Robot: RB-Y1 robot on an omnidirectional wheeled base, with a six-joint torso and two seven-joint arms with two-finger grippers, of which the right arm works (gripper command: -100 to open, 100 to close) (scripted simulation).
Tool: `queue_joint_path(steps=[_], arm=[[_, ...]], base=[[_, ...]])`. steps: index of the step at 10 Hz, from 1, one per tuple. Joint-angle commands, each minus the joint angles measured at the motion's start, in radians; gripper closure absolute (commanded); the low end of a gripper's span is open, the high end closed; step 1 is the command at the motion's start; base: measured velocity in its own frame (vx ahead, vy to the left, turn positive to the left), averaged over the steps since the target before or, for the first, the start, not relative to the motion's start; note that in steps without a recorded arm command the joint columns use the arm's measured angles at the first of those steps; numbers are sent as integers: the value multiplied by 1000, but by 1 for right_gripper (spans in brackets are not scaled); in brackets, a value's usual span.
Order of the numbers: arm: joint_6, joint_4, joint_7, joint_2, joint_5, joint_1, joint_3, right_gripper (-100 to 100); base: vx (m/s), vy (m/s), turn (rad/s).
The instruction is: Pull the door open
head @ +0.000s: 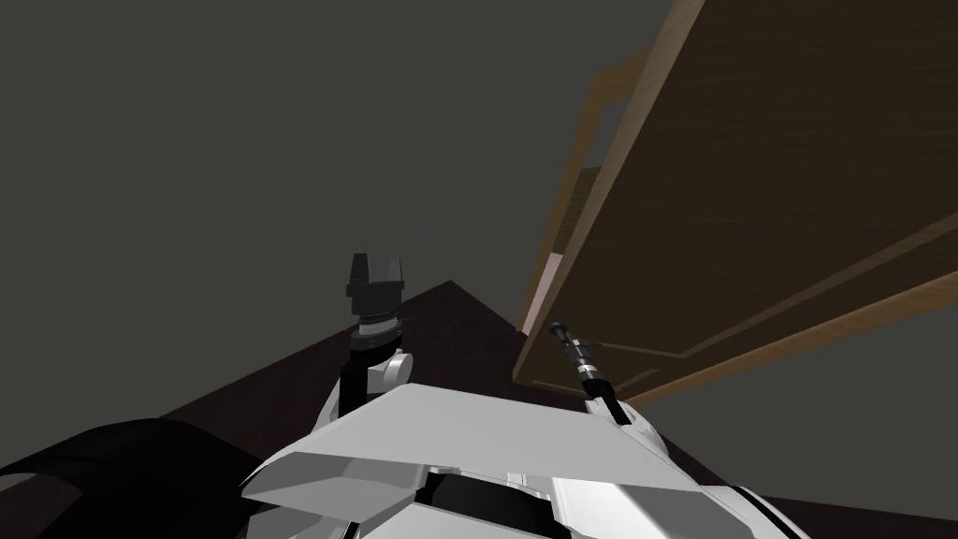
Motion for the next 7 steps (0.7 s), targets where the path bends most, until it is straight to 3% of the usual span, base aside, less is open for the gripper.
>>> queue_joint_path(steps=[1, 7], arm=[[2, -5, 6, 8, 1, -7, 8, 100], [5, 4, 11, 15, 0, -28, 17, 100]], base=[[-204, -80, 154], [-183, -90, 93]])
